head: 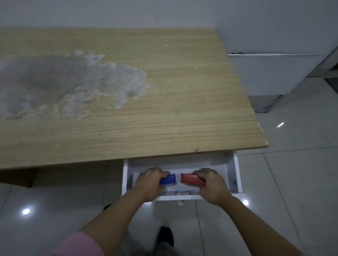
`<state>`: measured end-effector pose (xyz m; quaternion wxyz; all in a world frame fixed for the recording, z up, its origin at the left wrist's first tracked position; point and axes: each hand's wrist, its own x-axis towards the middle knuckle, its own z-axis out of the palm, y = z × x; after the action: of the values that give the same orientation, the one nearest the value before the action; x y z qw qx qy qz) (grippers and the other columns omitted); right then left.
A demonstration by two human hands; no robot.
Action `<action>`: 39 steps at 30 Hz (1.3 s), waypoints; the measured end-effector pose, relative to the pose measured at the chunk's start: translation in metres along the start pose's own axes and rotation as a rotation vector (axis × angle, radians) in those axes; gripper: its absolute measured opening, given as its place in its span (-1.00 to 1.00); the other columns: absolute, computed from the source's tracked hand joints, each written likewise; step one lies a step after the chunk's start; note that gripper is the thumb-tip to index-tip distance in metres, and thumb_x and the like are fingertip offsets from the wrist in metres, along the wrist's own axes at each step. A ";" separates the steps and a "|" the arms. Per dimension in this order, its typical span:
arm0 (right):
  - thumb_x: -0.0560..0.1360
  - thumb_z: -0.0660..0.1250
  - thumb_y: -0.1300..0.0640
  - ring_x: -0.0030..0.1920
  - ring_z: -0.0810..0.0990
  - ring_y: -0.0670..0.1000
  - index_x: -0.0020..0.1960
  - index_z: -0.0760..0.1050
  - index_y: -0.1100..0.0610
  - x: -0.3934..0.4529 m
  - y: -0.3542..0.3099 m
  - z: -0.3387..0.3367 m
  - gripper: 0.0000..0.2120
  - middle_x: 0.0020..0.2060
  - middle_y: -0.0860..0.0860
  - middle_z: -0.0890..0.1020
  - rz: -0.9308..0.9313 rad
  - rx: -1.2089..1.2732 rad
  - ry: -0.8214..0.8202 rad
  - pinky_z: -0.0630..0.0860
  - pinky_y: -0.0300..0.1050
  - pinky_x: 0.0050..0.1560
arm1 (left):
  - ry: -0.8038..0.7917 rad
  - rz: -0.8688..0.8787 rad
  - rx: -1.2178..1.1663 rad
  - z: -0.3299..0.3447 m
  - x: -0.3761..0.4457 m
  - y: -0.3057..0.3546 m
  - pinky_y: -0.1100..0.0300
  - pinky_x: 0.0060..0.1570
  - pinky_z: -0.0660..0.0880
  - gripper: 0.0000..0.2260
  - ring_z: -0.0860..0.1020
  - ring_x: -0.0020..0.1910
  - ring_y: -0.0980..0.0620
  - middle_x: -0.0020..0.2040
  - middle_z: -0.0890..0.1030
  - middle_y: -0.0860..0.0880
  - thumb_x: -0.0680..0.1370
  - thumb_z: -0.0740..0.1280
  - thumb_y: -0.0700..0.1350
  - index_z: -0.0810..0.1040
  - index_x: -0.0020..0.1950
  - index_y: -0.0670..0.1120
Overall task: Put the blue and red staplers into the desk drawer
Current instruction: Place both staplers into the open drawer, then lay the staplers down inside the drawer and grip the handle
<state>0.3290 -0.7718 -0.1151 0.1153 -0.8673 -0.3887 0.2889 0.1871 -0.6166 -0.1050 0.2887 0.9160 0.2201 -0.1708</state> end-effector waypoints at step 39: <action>0.48 0.13 0.26 -0.15 0.54 0.12 -0.14 0.52 0.26 -0.055 -0.040 0.052 -0.81 -0.15 0.21 0.56 0.719 2.080 0.011 0.51 -0.06 -0.02 | 0.322 0.217 -0.006 0.029 -0.059 0.023 0.03 0.12 0.42 -0.60 0.47 0.18 -0.06 0.20 0.55 -0.07 0.42 0.23 -0.23 0.43 0.26 -0.09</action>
<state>0.2442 -0.7870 -0.1172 0.7004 -0.4105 0.3203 0.4882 0.1435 -0.6686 -0.0913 0.2692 0.9490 0.1640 0.0106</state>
